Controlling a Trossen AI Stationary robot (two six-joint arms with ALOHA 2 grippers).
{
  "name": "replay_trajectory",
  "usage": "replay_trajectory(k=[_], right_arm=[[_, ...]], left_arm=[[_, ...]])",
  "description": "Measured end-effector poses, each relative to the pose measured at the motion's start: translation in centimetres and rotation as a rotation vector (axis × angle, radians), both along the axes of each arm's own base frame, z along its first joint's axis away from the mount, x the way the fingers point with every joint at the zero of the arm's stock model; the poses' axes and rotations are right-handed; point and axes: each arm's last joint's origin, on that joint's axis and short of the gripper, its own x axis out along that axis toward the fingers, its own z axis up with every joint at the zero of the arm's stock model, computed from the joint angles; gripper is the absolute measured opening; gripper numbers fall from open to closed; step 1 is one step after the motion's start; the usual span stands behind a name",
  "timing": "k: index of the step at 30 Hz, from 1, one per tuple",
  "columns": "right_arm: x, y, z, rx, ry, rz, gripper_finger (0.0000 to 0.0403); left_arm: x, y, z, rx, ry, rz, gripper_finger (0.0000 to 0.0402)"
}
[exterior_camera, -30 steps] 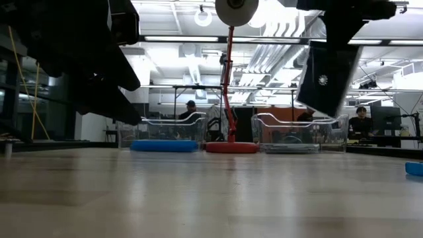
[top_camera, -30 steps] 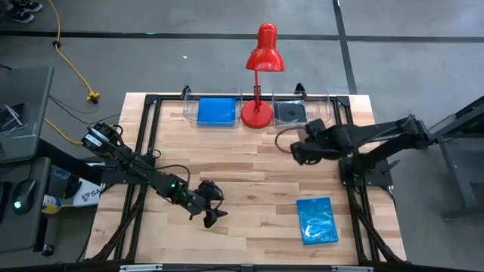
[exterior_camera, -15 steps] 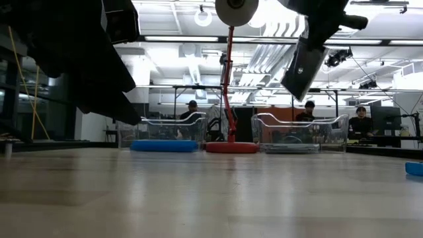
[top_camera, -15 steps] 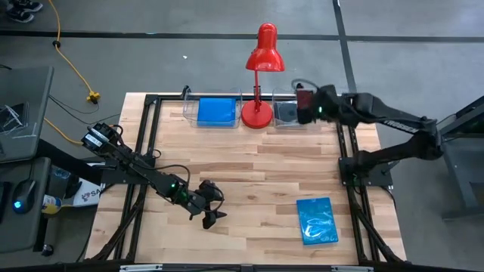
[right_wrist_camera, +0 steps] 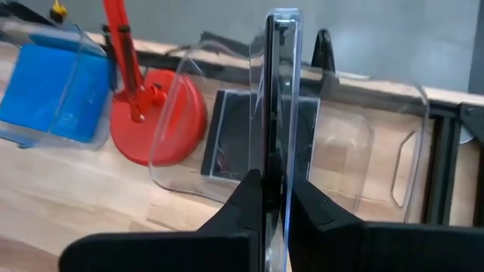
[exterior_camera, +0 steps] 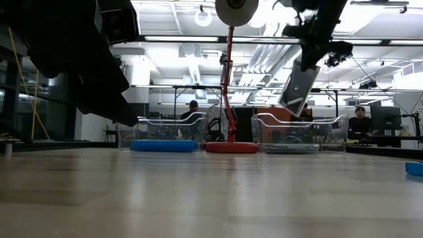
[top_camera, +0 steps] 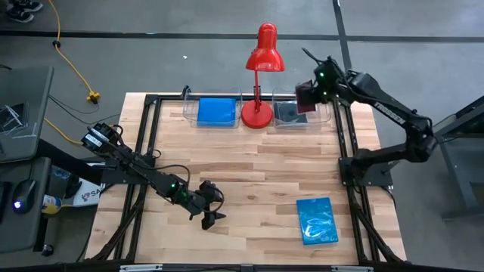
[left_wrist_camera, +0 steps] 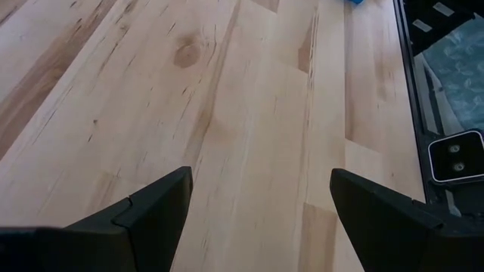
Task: Pick & place jewel cases by type
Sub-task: Put the black cd case into the right transparent bin
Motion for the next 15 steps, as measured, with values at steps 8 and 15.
replay_trajectory(k=[8,15], right_arm=[[1.2,-3.0,-2.6,0.089,0.032,0.025,0.0015],[2.6,-5.1,-5.1,0.166,0.045,0.049,0.0015]], left_arm=[[0.0,-0.1,0.0,-0.013,0.008,-0.018,0.0312],[0.0,-0.1,0.0,-0.017,0.012,-0.02,0.0312]])
